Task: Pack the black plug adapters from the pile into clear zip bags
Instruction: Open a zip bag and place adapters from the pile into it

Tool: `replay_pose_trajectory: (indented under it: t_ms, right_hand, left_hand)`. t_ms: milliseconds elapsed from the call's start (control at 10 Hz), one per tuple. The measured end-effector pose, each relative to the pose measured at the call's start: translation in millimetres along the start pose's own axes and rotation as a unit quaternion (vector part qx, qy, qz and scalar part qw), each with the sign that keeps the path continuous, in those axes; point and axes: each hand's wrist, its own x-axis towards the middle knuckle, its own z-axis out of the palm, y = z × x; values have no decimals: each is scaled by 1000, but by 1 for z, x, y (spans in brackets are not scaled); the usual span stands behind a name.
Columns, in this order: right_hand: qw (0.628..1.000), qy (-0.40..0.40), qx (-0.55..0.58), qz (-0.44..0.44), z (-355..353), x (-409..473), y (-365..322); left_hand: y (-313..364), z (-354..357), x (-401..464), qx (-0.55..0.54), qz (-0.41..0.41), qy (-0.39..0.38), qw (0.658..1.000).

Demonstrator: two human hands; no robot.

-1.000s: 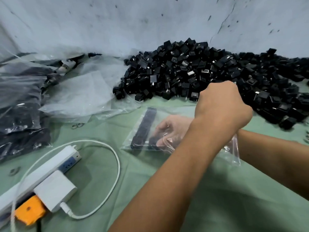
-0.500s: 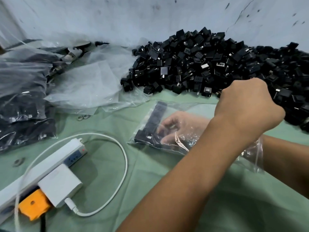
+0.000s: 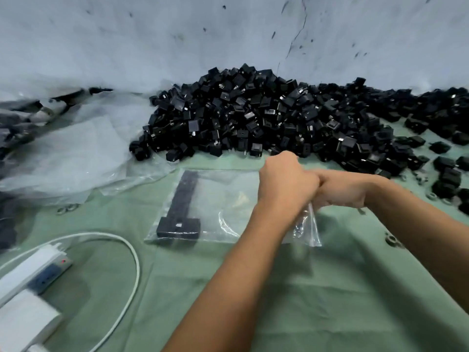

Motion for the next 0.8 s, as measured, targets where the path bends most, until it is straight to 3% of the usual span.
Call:
replay_pose_trajectory:
  t_ms: [100, 200, 300, 400, 500, 700, 800]
  right_hand:
    - [974, 222, 46, 2, -6, -13, 9]
    - [841, 497, -204, 66, -16, -24, 23]
    - [780, 474, -371, 172, -22, -27, 39]
    - [776, 425, -417, 206, -22, -22, 46]
    - [777, 430, -421, 187, -21, -19, 51]
    - [828, 377, -408, 79, -6, -25, 32]
    - [901, 361, -237, -31, 14, -33, 18]
  left_hand:
    - [-14, 27, 5, 6, -18, -6, 1000]
    - [-25, 44, 4, 34, -1, 6, 999]
    - [-37, 58, 0, 54, 12, 1, 998]
    - [-44, 63, 0, 36, 11, 8, 999]
    - [-46, 63, 0, 9, -4, 8, 1000]
    - [-45, 55, 2, -25, -18, -46, 998]
    - [-44, 48, 3, -49, -36, -69, 996]
